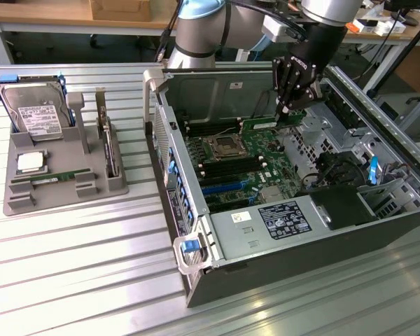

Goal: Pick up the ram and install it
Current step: 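Insert the ram into the slot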

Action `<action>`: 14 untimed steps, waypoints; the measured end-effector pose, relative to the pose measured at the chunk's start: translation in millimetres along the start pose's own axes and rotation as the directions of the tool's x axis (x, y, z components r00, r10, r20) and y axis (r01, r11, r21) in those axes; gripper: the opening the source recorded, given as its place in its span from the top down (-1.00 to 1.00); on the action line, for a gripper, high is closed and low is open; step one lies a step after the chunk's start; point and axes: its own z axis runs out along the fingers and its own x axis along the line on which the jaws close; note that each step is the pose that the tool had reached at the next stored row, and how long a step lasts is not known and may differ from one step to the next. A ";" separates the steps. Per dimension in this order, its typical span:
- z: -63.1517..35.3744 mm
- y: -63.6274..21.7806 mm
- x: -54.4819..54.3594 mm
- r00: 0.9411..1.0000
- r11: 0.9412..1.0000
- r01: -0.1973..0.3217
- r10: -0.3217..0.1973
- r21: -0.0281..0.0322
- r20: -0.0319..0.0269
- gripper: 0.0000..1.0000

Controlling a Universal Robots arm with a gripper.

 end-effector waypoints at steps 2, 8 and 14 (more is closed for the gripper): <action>2.7 0.0 -0.2 1.000 1.000 0.000 0.000 0.000 0.000 0.76; 9.2 0.2 -0.7 1.000 1.000 0.000 0.000 0.000 0.000 0.76; 15.9 0.3 -1.1 1.000 1.000 0.000 0.000 0.000 0.000 0.76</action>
